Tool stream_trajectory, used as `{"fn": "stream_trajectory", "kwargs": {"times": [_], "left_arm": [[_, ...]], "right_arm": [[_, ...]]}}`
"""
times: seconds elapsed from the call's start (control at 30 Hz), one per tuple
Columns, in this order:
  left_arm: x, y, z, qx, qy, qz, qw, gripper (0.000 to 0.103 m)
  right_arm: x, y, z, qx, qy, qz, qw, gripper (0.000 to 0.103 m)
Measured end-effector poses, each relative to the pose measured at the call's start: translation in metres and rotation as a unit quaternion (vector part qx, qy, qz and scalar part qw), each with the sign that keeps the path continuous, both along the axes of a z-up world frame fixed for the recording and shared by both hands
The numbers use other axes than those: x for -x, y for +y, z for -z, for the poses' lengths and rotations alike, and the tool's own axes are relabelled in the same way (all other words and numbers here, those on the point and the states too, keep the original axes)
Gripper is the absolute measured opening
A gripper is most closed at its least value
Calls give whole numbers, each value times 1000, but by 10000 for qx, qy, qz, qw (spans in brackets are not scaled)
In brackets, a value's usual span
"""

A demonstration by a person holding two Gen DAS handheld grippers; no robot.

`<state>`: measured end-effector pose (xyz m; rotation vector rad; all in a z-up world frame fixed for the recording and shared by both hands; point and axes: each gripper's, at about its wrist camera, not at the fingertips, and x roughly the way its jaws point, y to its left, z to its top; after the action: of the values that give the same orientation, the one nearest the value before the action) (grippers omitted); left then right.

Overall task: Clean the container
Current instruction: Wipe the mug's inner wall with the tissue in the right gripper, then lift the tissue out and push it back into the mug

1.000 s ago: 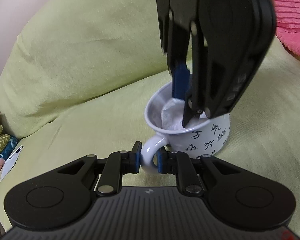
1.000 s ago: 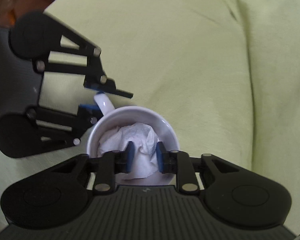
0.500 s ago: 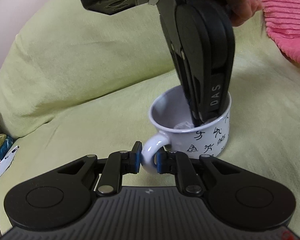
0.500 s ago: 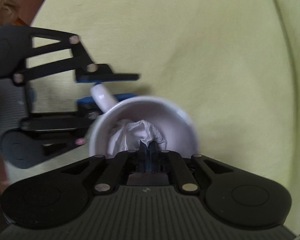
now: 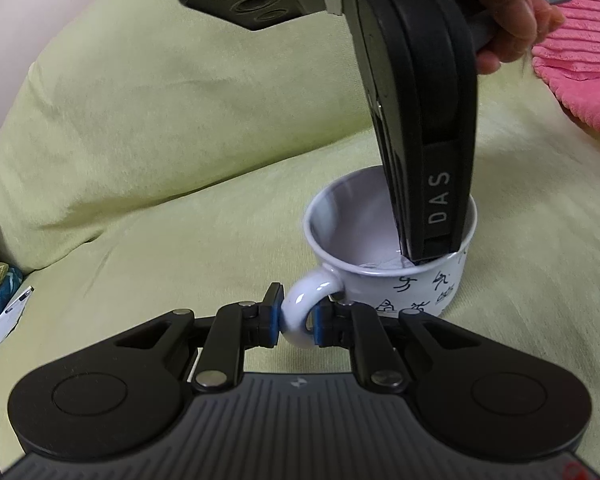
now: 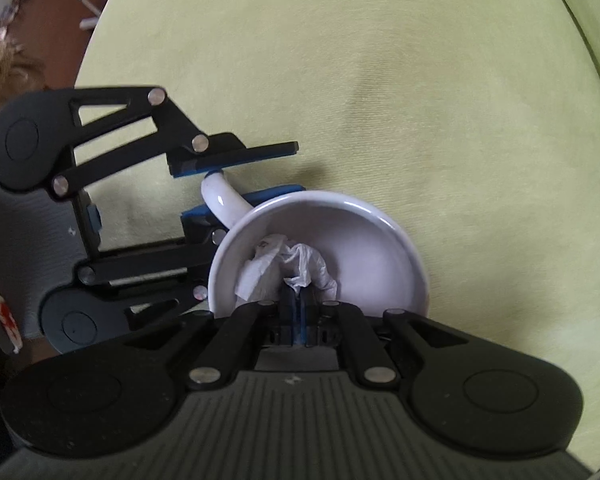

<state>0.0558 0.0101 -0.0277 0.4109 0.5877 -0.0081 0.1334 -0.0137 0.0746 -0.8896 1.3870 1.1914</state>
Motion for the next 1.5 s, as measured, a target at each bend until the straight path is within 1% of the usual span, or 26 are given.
{"fn": "stream_trajectory", "kwargs": {"times": [0.13, 0.23, 0.37, 0.47, 0.6, 0.63, 0.67, 0.73, 0.8, 0.83, 0.87, 0.93, 1.0, 1.07, 1.1, 1.13, 1.17, 1.23, 1.27, 1.37, 1.4, 1.43, 1.5], "left_arm": [[-5, 2, 1, -13, -14, -45, 10000, 15], [-7, 2, 2, -28, -45, -45, 10000, 15], [-9, 3, 4, -66, -97, -29, 9999, 15], [-11, 4, 4, -47, -116, -24, 9999, 15], [-10, 3, 3, -7, -104, -49, 9999, 15], [-10, 3, 3, 12, -86, -69, 9999, 15], [-10, 3, 3, 33, -66, -90, 9999, 15], [-11, 6, 4, 86, -9, -136, 9999, 15], [-12, 10, 6, 133, 41, -155, 9998, 15], [-12, 11, 6, 162, 59, -156, 9997, 15], [-13, 12, 5, 204, 76, -158, 9996, 15], [-11, 13, 5, 247, 91, -167, 9995, 16], [-9, 11, 4, 233, 92, -171, 9995, 16], [-9, 10, 4, 234, 98, -181, 9995, 17], [-10, 9, 4, 234, 104, -182, 9995, 17], [-10, 9, 4, 230, 106, -182, 9995, 17], [-9, 8, 3, 225, 104, -180, 9995, 17], [-8, 7, 4, 211, 99, -174, 9996, 17], [-8, 8, 5, 210, 97, -173, 9996, 17], [-11, 13, 7, 217, 102, -164, 9996, 17], [-12, 15, 7, 220, 104, -165, 9996, 17], [-14, 17, 8, 225, 107, -166, 9996, 17], [-14, 18, 7, 232, 105, -165, 9995, 18]], "right_arm": [[-5, -8, -2, -250, 272, 417, 9984, 4], [-11, -20, -4, -567, 500, 882, 9932, 4], [-17, -39, -8, -1061, 750, 1546, 9794, 4], [-22, -58, -9, -1431, 903, 2041, 9642, 4], [-37, -71, -17, -1949, 1089, 2661, 9377, 4], [-40, -76, -12, -2091, 1143, 2824, 9292, 4], [-45, -79, -1, -2240, 1221, 3014, 9187, 4], [-49, -89, -2, -2586, 1366, 3358, 8954, 4], [-47, -96, -3, -2970, 1521, 3721, 8662, 3], [-45, -98, -6, -3127, 1492, 3836, 8560, 3], [-42, -95, -12, -3191, 1179, 3747, 8625, 3], [-32, -84, -30, -3138, 195, 3158, 8952, 3], [-20, -76, -50, -2903, -686, 2272, 9271, 3], [-3, -62, -66, -2487, -1382, 1280, 9501, 3], [2, -59, -73, -2151, -1625, 824, 9594, 2], [8, -53, -78, -1786, -1863, 445, 9651, 2], [14, -48, -78, -1405, -2051, 245, 9683, 2], [23, -56, -82, -811, -2257, 0, 9708, 2], [27, -62, -86, -708, -2338, -41, 9697, 2], [39, -52, -89, -456, -2255, -262, 9728, 7], [45, -52, -90, -484, -2384, -423, 9690, 11], [50, -53, -90, -517, -2609, -596, 9621, 17], [63, -47, -85, -537, -3057, -966, 9457, 20]]}}
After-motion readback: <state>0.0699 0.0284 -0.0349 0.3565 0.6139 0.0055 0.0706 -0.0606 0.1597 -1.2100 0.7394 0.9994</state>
